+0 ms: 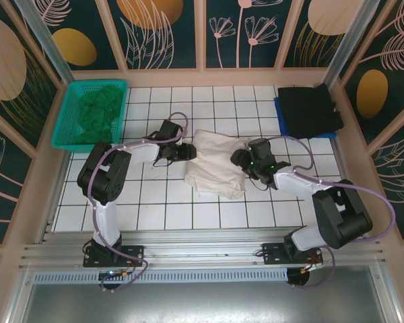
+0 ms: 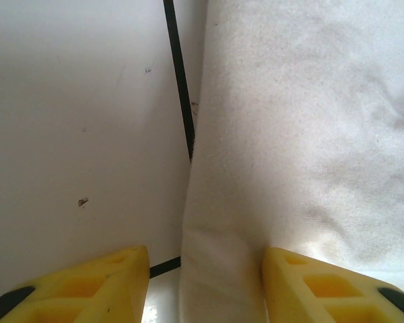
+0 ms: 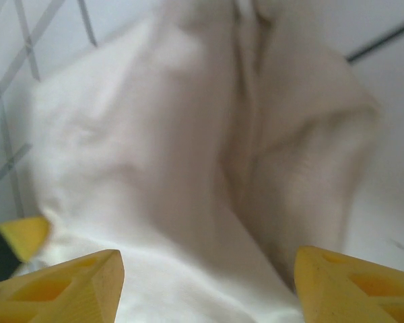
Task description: Fold and stack the t-shirts
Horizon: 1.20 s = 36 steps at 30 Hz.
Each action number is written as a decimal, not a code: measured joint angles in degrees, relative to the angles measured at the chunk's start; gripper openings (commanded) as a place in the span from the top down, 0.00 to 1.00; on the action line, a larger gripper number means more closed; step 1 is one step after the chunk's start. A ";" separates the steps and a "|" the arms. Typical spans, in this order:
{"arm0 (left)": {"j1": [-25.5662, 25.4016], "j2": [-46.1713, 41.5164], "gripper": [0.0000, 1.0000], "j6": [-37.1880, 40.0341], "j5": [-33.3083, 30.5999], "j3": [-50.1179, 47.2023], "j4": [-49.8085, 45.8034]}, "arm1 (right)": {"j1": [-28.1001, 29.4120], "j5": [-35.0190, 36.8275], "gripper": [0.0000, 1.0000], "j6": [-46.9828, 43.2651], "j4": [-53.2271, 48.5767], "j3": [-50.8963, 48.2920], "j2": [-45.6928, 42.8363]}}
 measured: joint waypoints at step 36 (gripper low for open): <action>-0.76 0.07 0.56 -1.31 2.19 0.68 -1.33 | -0.98 -3.08 0.54 -11.17 -9.84 14.97 17.77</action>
